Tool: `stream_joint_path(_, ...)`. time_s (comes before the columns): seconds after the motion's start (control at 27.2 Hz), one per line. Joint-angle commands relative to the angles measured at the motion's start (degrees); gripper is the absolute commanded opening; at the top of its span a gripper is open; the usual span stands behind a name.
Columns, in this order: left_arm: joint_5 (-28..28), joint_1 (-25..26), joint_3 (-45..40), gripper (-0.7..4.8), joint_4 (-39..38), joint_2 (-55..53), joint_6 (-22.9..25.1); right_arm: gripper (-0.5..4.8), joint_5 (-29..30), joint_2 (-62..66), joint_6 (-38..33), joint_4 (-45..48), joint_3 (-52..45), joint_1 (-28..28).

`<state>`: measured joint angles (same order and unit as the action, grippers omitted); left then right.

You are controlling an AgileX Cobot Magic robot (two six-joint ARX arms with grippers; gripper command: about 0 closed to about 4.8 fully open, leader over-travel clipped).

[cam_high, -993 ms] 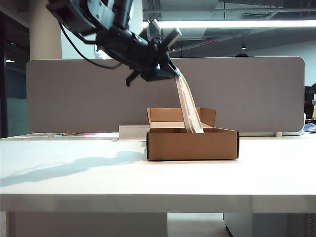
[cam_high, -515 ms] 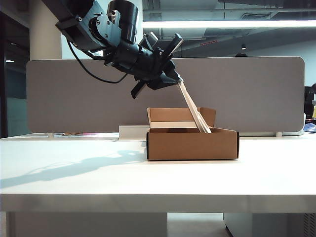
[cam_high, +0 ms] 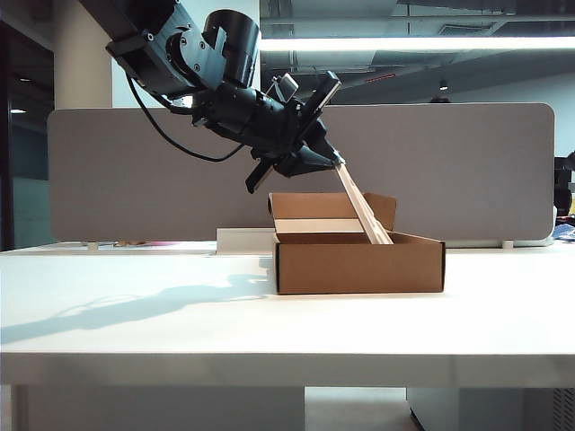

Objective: Pick up the lid and place it into the paper box.

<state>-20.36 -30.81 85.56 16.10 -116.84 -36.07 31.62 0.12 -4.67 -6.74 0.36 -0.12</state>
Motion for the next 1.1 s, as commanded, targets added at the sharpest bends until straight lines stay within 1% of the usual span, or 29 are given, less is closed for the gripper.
stream_joint_path(0.04, -1.6, -0.3, 0.1, 1.34, -1.2, -0.1, 0.1, -0.08, 0.3, 0.0, -0.1, 1.0, -0.3, 0.0)
stream_joint_path(0.11, -2.1, -0.3, 0.1, 1.60, -1.1, -0.1, 0.1, -0.08, 0.5, 0.0, -0.1, 1.0, -0.3, 0.0)
stream_joint_path(0.26, -5.6, -0.1, 0.1, 1.63, -1.0, 0.0, 0.1, -0.08, 0.5, 0.0, -0.1, 1.0, -0.3, 0.0)
stream_joint_path(0.37, -6.5, 0.4, 0.2, 2.21, -1.0, 0.3, 0.5, -0.08, 0.5, 0.0, -0.1, 1.0, -0.3, 0.0)
stream_joint_path(0.4, -6.9, 0.6, 0.2, 2.30, -1.0, 0.5, 0.5, -0.08, 0.5, 0.0, -0.1, 1.0, -0.3, 0.0)
stream_joint_path(0.59, -8.0, 3.0, 0.3, 2.30, -2.3, 2.4, 0.6, -0.08, 0.5, 0.0, -0.3, 1.0, -0.3, 0.0)
stream_joint_path(0.7, -8.9, 5.1, 0.4, 2.57, -2.3, 3.7, 0.5, -0.08, 0.5, 0.0, -0.3, 1.0, -0.3, 0.0)
stream_joint_path(0.96, -12.6, 7.5, 0.5, 2.56, -2.3, 5.6, 0.3, -0.08, 0.2, 0.0, -0.3, 1.0, -0.3, 0.0)
stream_joint_path(1.03, -14.7, 8.1, 0.5, 2.55, -2.3, 5.9, 0.3, -0.08, 0.2, 0.0, -0.2, 1.0, -0.3, 0.0)
stream_joint_path(1.1, -18.9, 8.8, 0.4, 2.49, -2.3, 6.2, 0.2, -0.08, -0.2, 0.0, -0.2, 1.0, -0.3, 0.0)
